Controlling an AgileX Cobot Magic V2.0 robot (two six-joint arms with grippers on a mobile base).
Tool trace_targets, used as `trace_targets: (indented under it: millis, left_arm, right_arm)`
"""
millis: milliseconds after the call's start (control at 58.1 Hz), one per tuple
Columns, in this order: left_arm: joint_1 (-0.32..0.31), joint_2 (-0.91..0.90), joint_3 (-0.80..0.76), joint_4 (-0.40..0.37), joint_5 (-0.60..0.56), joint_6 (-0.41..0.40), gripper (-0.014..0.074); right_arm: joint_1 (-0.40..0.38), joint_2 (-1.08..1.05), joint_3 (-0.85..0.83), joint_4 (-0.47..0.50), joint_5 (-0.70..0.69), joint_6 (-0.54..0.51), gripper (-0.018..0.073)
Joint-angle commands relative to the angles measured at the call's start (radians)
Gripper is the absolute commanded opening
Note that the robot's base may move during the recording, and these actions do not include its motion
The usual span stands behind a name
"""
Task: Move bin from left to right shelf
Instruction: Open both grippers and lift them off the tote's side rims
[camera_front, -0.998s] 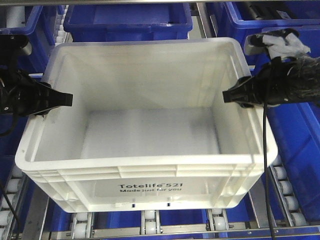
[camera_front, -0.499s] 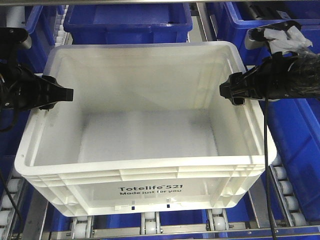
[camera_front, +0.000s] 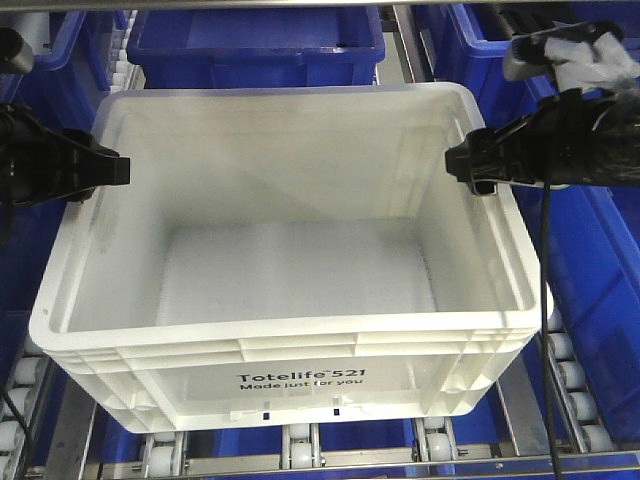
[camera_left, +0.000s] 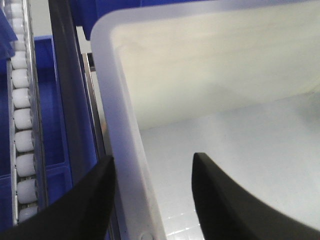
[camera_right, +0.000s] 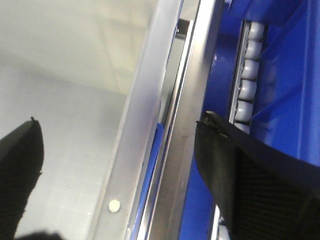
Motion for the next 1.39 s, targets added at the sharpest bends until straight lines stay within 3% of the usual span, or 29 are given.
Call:
trace_targets:
  millis: [0,464,757,963,1135,1273,1376]
  left_arm:
    - [-0.004,-0.036,-0.038,-0.003,-0.044,0.0,0.0349]
    - [-0.004,-0.167,-0.003,-0.006,0.018,0.0,0.0349]
    - [-0.004,-0.354,0.222,-0.014,-0.104,0.001,0.0349]
    - [-0.004,-0.585,0.389,-0.014,-0.18,0.01,0.0349]
    - [-0.004,-0.826,0.526,-0.014,-0.176,0.022,0.0349]
    - [-0.004,-1.033,0.57,-0.014,-0.109,0.026,0.0349]
    - [-0.004,-1.144,0.57,-0.014,-0.015,0.029,0.0349]
  right_arm:
    - [-0.001,-0.058,-0.036,0.034,-0.067,-0.012,0.0587]
    - [-0.001,-0.178,-0.03,0.055,-0.038,-0.016,0.0586]
    - [-0.001,-0.336,0.21,0.145,-0.246,-0.121,0.0586]
    - [-0.001,-0.557,0.394,0.161,-0.312,-0.211,0.0586]
    - [-0.001,-0.81,0.559,0.161,-0.338,-0.222,0.0586]
    - [-0.001,-1.056,0.657,0.161,-0.294,-0.222,0.0586]
    - [-0.001,-1.197,0.677,0.161,-0.18,-0.221,0.0586]
